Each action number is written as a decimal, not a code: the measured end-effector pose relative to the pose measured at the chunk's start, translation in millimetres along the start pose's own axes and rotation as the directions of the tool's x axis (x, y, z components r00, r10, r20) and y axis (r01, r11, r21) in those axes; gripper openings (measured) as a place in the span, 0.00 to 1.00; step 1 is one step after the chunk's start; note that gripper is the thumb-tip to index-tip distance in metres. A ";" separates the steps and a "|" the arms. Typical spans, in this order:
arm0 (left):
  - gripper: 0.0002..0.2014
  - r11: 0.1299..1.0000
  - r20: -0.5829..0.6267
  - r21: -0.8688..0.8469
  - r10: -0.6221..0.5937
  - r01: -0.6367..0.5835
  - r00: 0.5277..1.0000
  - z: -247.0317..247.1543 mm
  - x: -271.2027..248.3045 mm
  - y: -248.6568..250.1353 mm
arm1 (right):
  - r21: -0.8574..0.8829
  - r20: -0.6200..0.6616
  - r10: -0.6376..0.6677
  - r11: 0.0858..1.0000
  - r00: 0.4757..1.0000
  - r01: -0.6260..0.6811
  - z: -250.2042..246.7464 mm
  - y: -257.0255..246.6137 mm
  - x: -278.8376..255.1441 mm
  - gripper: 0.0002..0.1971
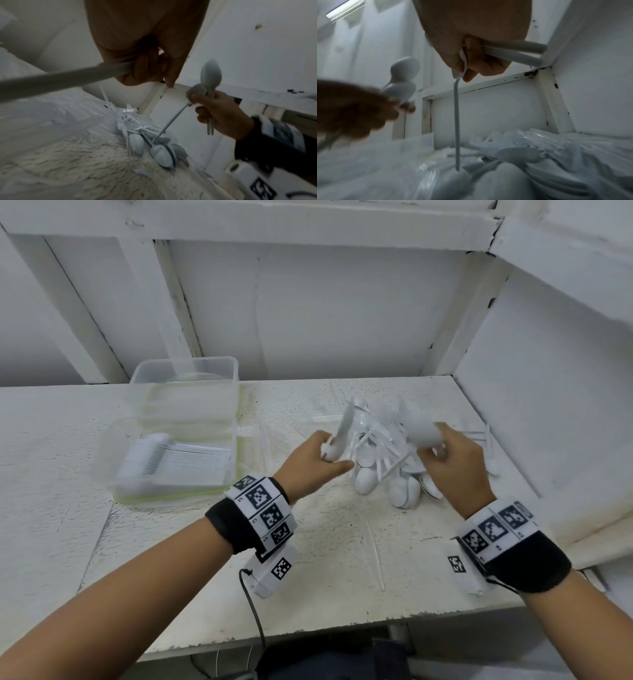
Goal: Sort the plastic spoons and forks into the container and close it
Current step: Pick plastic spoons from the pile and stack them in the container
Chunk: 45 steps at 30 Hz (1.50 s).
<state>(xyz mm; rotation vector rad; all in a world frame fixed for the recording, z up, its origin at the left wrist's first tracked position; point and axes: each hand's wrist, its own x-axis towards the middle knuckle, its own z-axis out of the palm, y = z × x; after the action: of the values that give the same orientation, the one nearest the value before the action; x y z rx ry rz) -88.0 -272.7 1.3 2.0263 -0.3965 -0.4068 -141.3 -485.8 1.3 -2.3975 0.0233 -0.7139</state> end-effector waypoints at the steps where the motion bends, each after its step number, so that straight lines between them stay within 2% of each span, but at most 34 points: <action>1: 0.12 0.998 0.035 0.066 0.017 -0.019 0.999 4.6 1.2 1.8 | 0.097 -0.022 0.113 0.989 0.993 -0.110 -2.0 -2.5 3.9 0.02; 3: 0.07 0.985 0.132 0.156 0.052 -0.072 0.990 15.0 3.8 5.1 | 0.213 -0.067 0.255 0.948 0.965 -0.236 -6.2 -7.2 11.9 0.07; 5: 0.09 0.951 0.234 0.277 0.073 -0.139 0.970 27.2 8.0 8.2 | 0.222 -0.082 0.272 0.943 0.959 -0.249 -11.2 -10.0 20.7 0.08; 7: 0.09 0.891 0.340 0.403 0.067 -0.210 0.938 39.7 15.1 11.7 | 0.149 -0.009 0.240 0.960 0.971 -0.236 -13.2 -11.5 29.6 0.06; 10: 0.10 0.785 0.437 0.539 0.049 -0.305 0.898 56.9 27.4 15.4 | -0.006 0.206 0.157 0.987 0.966 -0.159 -11.9 -12.9 40.2 0.10; 13: 0.08 0.708 0.464 0.606 0.054 -0.361 0.884 69.6 35.0 19.6 | -0.127 0.333 0.101 0.990 0.937 -0.062 -10.4 -18.9 49.2 0.10; 16: 0.17 0.662 0.443 0.658 0.045 -0.359 0.896 80.3 38.6 19.9 | -0.211 0.382 0.085 0.977 0.920 -0.002 -8.3 -24.2 53.9 0.11; 22: 0.20 0.584 0.426 0.751 -0.073 -0.307 0.902 93.6 44.7 22.0 | -0.223 0.446 0.101 0.975 0.889 0.001 -7.2 -20.3 52.5 0.13; 31: 0.21 0.622 0.400 0.727 -0.040 -0.291 0.915 90.4 43.2 22.1 | -0.201 0.442 0.127 0.979 0.888 -0.039 -13.7 -17.3 47.5 0.13; 35: 0.25 0.712 0.400 0.648 -0.015 -0.271 0.916 76.2 36.5 23.6 | -0.122 0.379 0.086 0.992 0.922 -0.043 -16.8 -21.8 49.8 0.11; 40: 0.17 0.901 0.434 0.400 -0.023 -0.169 0.901 38.7 25.0 28.8 | -0.008 0.290 0.050 0.999 0.956 -0.050 -17.1 -29.1 58.0 0.12; 43: 0.12 0.990 0.449 0.139 -0.066 0.003 0.891 5.6 13.7 27.3 | 0.085 0.271 0.047 0.994 0.961 -0.072 -13.4 -38.7 60.1 0.11; 45: 0.10 0.989 0.454 -0.064 -0.090 0.133 0.886 -18.1 5.0 21.7 | 0.159 0.270 0.031 0.984 0.962 -0.077 -10.1 -48.3 58.7 0.07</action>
<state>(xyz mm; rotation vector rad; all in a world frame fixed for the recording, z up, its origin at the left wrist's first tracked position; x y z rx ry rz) -77.9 -270.8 28.1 1.8573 -0.5328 -0.9610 -103.7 -463.7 64.3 -2.3000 -0.0800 -0.3472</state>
